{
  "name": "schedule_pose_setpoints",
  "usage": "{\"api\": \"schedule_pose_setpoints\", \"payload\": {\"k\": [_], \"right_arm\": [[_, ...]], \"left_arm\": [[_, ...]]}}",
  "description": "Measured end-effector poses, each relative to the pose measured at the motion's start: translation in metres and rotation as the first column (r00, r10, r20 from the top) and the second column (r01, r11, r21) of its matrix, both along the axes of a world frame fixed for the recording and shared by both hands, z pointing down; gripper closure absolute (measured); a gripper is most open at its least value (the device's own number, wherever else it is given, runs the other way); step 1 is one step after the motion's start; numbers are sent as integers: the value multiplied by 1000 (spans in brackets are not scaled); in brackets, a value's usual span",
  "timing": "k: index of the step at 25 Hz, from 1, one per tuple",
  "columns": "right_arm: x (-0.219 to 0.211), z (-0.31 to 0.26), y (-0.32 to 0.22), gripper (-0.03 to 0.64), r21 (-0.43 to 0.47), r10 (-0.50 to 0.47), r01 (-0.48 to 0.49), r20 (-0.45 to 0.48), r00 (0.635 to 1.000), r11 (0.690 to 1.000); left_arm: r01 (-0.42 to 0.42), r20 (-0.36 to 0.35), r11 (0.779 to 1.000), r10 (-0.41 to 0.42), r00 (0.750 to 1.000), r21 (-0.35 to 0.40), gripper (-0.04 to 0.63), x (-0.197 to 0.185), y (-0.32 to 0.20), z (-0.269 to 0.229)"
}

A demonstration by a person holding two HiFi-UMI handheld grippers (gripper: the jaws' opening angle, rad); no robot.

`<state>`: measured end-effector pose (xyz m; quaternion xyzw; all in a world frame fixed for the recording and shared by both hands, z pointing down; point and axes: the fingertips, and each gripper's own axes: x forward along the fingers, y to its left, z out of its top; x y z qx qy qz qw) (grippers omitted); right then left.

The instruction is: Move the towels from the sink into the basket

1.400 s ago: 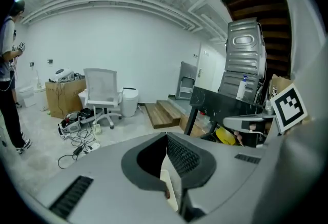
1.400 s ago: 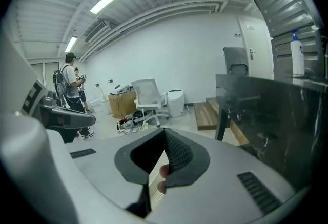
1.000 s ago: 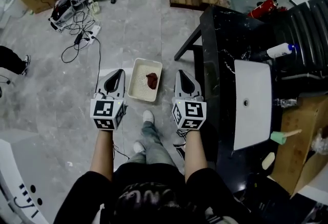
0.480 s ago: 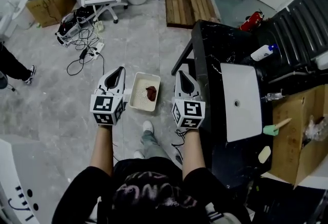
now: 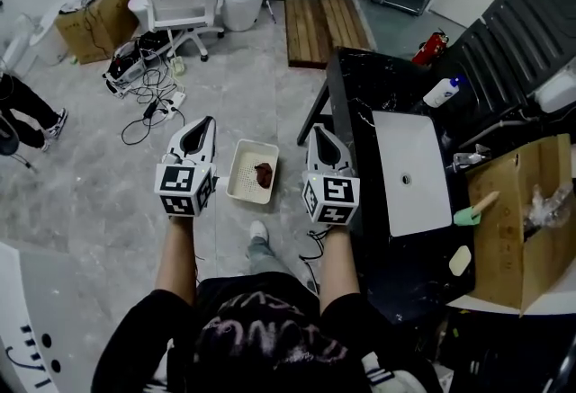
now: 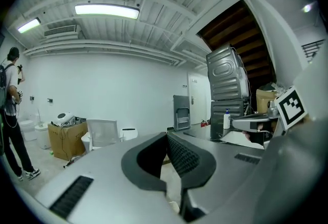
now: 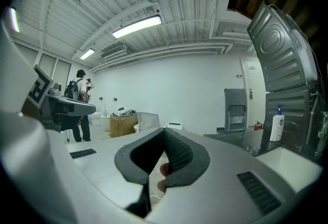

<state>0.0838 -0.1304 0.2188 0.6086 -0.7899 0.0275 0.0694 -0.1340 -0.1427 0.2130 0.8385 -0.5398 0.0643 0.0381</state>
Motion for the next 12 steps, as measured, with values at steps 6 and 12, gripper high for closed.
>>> {"api": "schedule_pose_setpoints", "payload": {"k": [6, 12], "right_arm": [[0, -13, 23, 604, 24, -7, 7, -3, 1000, 1000], [1, -17, 44, 604, 29, -5, 5, -7, 1000, 1000]], "left_arm": [[-1, 19, 1000, 1, 1000, 24, 579, 1, 25, -14], [0, 14, 1000, 0, 1000, 23, 579, 0, 46, -19]]}}
